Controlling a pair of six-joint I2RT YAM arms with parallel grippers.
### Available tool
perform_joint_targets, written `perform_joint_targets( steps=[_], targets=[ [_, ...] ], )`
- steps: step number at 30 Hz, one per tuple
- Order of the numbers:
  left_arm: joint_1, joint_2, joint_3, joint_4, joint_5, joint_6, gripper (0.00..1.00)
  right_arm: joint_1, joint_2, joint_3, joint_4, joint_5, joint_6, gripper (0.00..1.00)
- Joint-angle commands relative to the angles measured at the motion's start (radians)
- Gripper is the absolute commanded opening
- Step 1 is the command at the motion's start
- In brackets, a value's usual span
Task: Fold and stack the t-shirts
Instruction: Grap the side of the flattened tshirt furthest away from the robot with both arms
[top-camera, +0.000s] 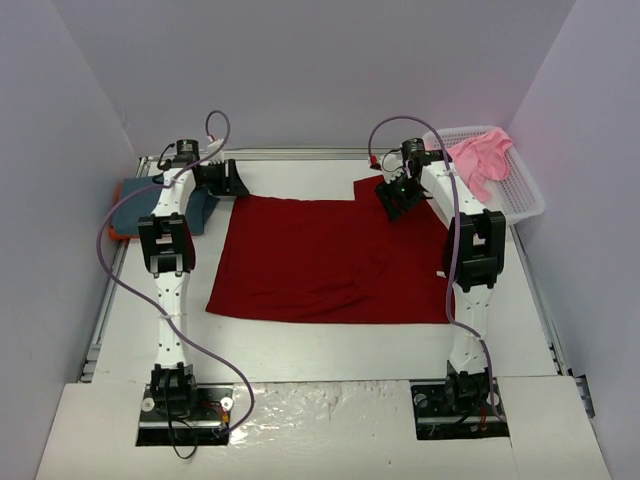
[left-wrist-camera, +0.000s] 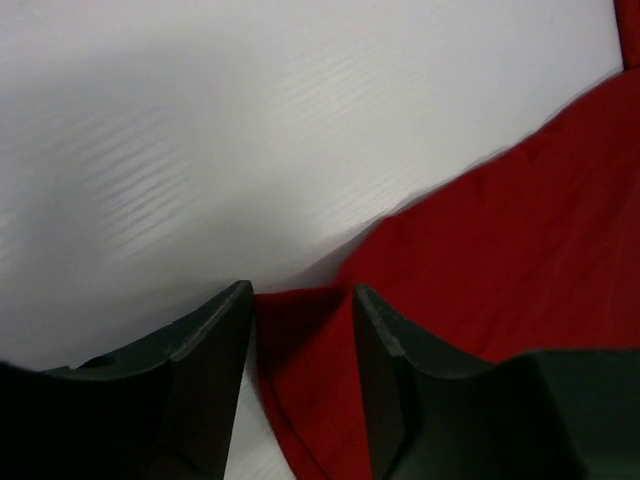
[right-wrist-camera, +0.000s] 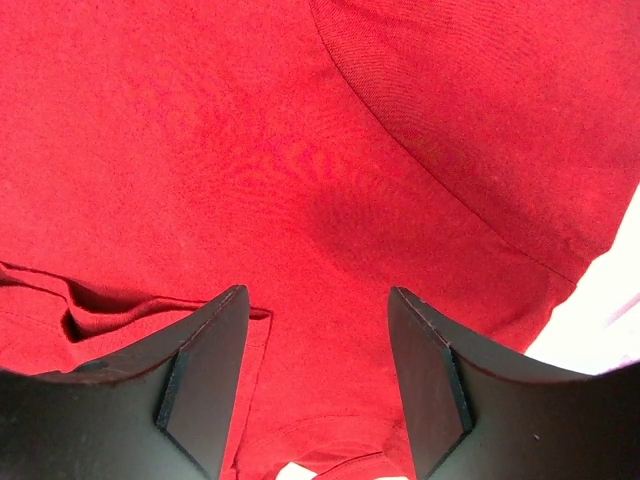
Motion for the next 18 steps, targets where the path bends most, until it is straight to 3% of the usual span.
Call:
perform_joint_targets(
  steps=[1,8,12,18],
  targets=[
    [-0.027,-0.038,-0.045,-0.103,-0.048,0.08,0.42,0.005,0.008,-0.012,-0.046,0.012,-0.018,0.54],
    [-0.046,-0.035,-0.049,-0.144,-0.139,0.141,0.23,0.004,0.008,-0.021,-0.049,0.022,-0.029,0.54],
    [-0.046,-0.045,-0.063,-0.15,-0.192,0.161,0.03,0.002,0.015,-0.02,-0.047,0.029,-0.031,0.53],
    [-0.064,-0.129,-0.172,-0.088,-0.298,0.186,0.02,0.001,0.016,0.045,-0.046,0.021,-0.017,0.52]
  ],
)
